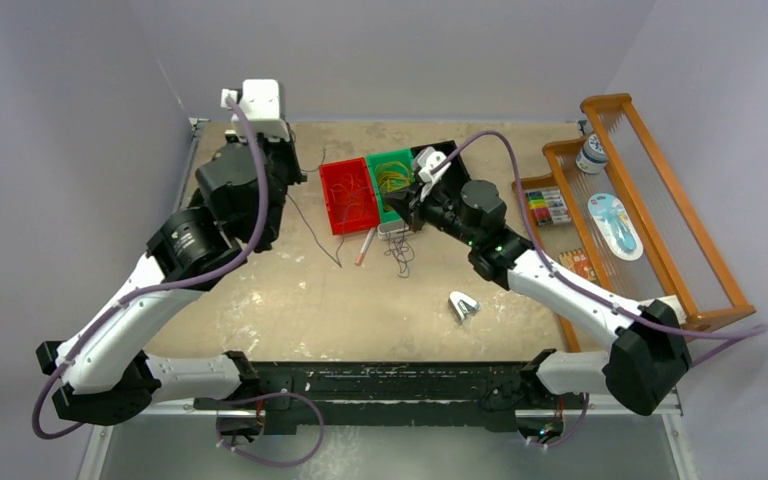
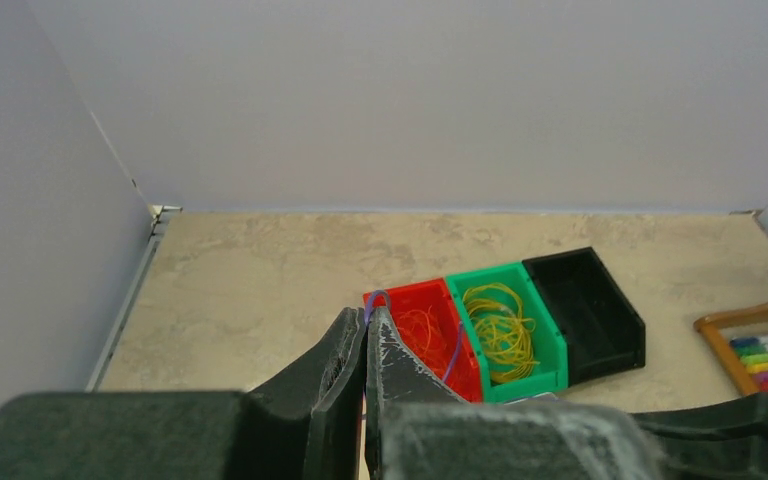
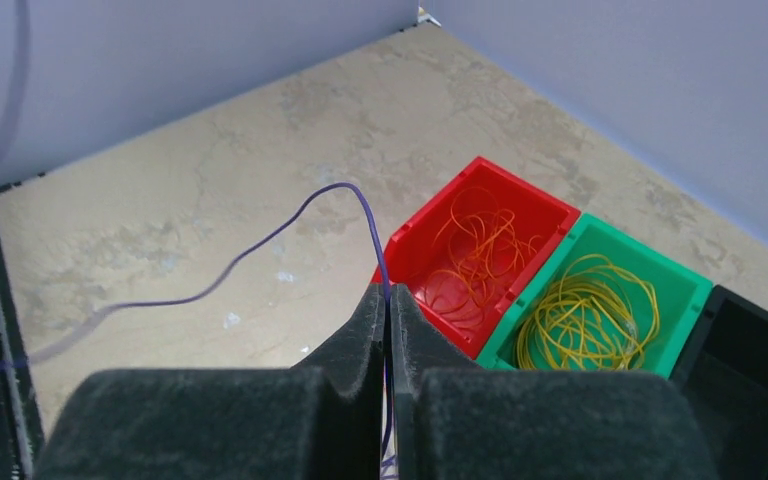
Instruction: Untangle the cables
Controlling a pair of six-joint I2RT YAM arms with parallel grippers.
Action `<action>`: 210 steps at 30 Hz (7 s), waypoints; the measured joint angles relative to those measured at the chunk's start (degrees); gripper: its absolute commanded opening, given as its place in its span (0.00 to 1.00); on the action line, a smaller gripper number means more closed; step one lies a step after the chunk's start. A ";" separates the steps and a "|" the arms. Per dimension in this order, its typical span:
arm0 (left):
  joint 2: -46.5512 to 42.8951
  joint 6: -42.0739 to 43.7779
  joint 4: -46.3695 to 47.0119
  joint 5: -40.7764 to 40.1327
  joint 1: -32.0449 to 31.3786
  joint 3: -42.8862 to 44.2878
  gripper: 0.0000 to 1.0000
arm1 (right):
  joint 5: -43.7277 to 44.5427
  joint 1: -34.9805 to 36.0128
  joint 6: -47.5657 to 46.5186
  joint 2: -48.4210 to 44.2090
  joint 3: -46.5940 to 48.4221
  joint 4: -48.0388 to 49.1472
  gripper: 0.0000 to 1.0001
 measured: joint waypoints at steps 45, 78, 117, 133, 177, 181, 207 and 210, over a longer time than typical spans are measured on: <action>2.45 -13.42 10.01 19.04 16.31 -24.22 0.00 | -3.61 0.00 4.92 -11.80 21.27 -24.28 0.00; -12.26 -18.80 15.85 44.94 16.94 -37.55 0.51 | 9.73 0.00 15.32 -5.40 17.16 -24.41 0.00; 11.10 -15.30 46.10 63.17 5.86 -45.27 0.43 | 3.93 -2.10 23.54 -5.11 18.71 -19.82 0.00; 23.30 -21.49 56.02 62.95 5.64 -59.43 0.40 | 4.83 -2.16 20.74 -7.23 22.12 -17.05 0.00; 24.59 -26.34 63.84 50.71 5.66 -69.35 0.20 | 29.92 -3.48 -7.08 -2.21 50.90 -18.67 0.00; 22.01 -26.82 61.48 51.84 5.38 -70.75 0.16 | 29.46 -7.19 -6.54 1.40 50.90 -20.22 0.00; 6.78 -26.95 47.47 46.95 2.03 -72.61 0.17 | 16.02 -22.51 0.17 19.52 54.16 -21.31 0.00; 6.80 -26.93 47.08 46.01 2.03 -72.50 0.17 | 15.47 -23.65 0.90 19.54 53.44 -21.16 0.00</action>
